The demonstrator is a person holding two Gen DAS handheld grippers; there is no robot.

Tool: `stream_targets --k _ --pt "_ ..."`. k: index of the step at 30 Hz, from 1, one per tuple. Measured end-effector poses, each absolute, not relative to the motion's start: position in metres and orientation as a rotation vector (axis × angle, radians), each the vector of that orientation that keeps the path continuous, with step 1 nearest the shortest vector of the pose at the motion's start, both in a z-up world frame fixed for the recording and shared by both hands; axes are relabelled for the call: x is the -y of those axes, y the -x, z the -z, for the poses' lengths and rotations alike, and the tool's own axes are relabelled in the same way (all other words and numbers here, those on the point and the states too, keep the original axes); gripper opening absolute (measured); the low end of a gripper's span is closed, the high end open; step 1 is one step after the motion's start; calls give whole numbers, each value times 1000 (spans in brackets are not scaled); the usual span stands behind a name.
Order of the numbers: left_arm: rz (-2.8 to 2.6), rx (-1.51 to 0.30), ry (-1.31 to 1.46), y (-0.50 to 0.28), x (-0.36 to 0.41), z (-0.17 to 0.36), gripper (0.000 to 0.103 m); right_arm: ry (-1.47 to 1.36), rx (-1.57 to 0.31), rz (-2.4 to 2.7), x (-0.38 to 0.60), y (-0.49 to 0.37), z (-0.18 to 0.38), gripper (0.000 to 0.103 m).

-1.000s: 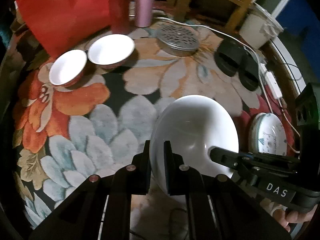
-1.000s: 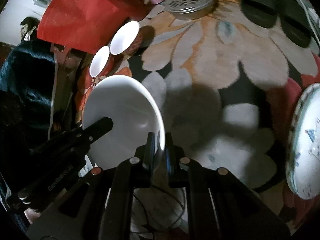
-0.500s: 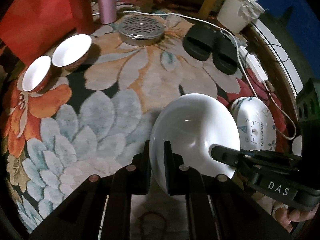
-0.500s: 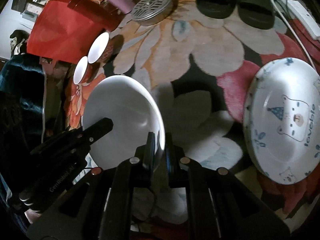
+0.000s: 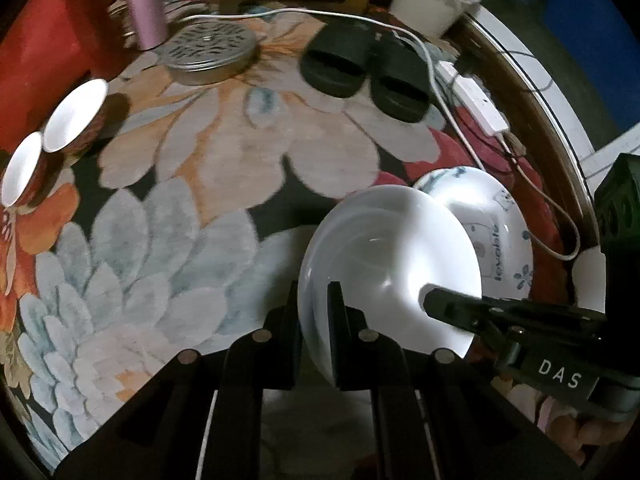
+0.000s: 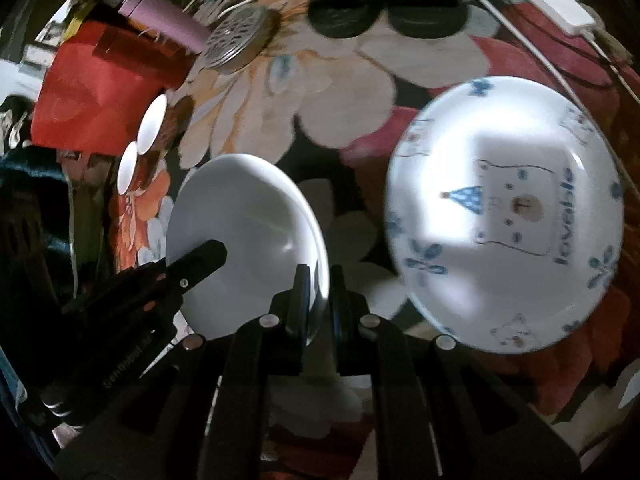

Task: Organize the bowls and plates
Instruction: 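Lift the white bowl and carry it over the plate stack, then lower the white bowl onto the top bear plate and open both grippers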

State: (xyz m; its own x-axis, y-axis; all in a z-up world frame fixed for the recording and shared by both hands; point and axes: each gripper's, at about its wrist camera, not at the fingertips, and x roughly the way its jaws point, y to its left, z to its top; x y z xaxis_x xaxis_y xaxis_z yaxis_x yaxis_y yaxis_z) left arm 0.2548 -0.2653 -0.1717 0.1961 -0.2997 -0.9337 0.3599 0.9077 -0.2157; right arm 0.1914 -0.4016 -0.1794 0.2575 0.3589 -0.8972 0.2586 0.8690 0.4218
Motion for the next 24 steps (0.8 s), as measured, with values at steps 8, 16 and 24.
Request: stream_targets --k 8,16,24 --pt "539 -1291 -98 -246 315 178 9 -579 -1308 12 443 -174 179 10" --pt "636 -1294 -155 -241 375 192 9 -612 -1291 132 490 -159 185 10" --pt "694 -1323 -222 -244 408 208 9 -605 -1291 201 511 -155 194 10"
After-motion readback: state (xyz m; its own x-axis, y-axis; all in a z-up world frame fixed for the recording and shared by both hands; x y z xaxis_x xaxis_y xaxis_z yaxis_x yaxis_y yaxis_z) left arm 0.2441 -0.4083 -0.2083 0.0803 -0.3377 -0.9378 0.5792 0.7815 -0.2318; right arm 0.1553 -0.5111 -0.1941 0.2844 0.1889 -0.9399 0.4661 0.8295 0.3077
